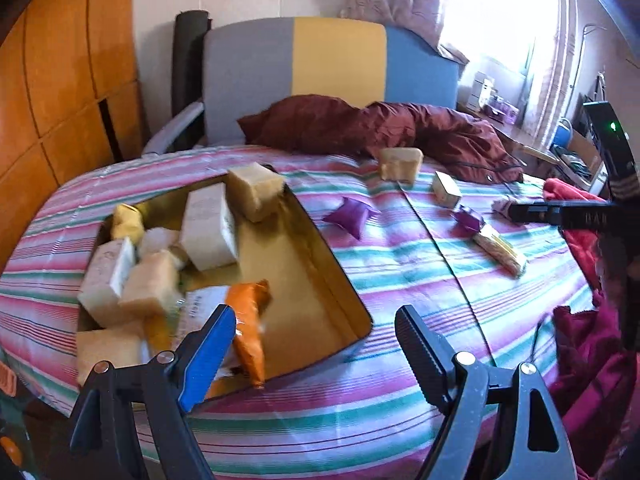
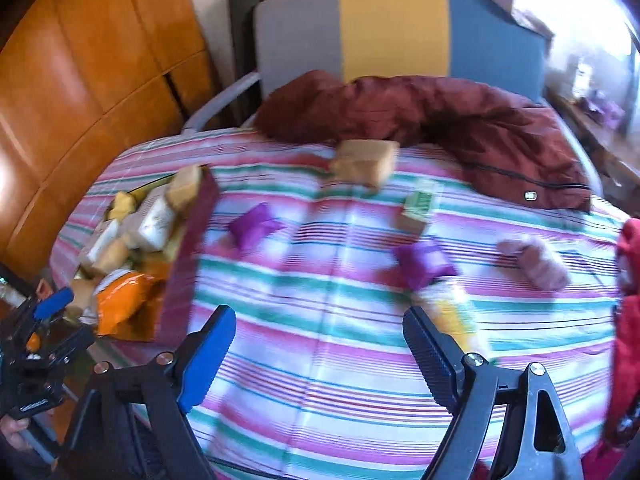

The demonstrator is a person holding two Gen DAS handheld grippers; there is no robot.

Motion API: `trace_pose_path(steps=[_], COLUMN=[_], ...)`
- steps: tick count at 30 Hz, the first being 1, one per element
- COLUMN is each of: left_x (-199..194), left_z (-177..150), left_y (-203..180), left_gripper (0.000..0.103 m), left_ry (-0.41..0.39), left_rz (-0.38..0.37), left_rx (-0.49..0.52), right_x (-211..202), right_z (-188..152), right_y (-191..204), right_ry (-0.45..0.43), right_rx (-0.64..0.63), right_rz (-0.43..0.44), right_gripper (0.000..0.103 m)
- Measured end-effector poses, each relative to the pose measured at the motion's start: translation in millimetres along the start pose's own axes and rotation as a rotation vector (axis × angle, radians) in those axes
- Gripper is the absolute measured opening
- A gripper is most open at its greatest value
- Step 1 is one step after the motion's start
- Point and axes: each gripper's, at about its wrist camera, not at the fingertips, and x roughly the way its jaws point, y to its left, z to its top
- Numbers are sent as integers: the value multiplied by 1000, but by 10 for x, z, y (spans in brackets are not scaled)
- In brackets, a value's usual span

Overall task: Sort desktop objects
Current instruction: 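Withdraw both grippers from the tray toward the pile, then grasp the WEIDAN cracker packet with the right gripper while the left grasps the purple snack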

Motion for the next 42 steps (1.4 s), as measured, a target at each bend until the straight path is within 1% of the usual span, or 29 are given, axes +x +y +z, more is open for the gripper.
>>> trace_pose_path(steps=[2, 6, 8, 13, 19, 20, 21, 22, 24, 27, 29, 32, 34, 35, 36, 37, 38, 41, 42], left_x=[17, 54, 74, 109, 160, 174, 193, 210, 264, 326, 374, 466, 525, 552, 591, 623, 657, 847, 902], left_z=[-8, -10, -16, -19, 13, 26, 44, 57, 98, 162, 196, 277, 372, 429, 498, 552, 620, 849, 908], left_y=[-40, -99, -124, -141, -169, -183, -202, -221, -289, -408, -476, -553, -582, -588, -593, -604, -616, -689, -709], left_gripper=[83, 83, 83, 83, 83, 83, 83, 83, 83, 83, 83, 83, 83, 83, 83, 83, 83, 83, 83], left_ry=[5, 17, 23, 39, 59, 61, 65, 69, 78, 82, 91, 108, 119, 124, 135, 142, 140, 175, 173], left_rz=[-6, -28, -27, -27, -31, -32, -36, -42, -59, -84, -102, -107, -112, -122, -131, -128, -125, -130, -125], left_rx=[10, 18, 23, 25, 34, 38, 42, 46, 54, 74, 83, 101, 111, 112, 112, 117, 131, 201, 225], right_x=[-24, 62, 142, 488, 878, 924, 965, 982, 1020, 1069, 1097, 1156, 1199, 1191, 1175, 1164, 1158, 1144, 1141], right_z=[16, 50, 56, 45, -85, -102, -117, -121, -125, -126, -128, -143, -161, -157, -150, -145, -146, -159, -160], right_y=[-167, -495, -612, -831, -976, -984, -976, -975, -1013, -1080, -1099, -1039, -979, -941, -916, -897, -875, -830, -825], right_ry=[6, 59, 83, 163, 233, 252, 266, 268, 281, 295, 307, 327, 341, 335, 330, 327, 327, 330, 330], right_rx=[9, 22, 35, 49, 93, 84, 56, 40, 46, 51, 58, 22, -13, -33, -42, -49, -59, -85, -86], right_rz=[-30, -82, -91, -99, -84, -95, -124, -135, -119, -138, -126, -130, -135, -127, -109, -104, -103, -108, -109], right_gripper=[86, 85, 84, 84, 83, 83, 83, 83, 83, 83, 83, 83, 78, 73, 60, 56, 54, 52, 52])
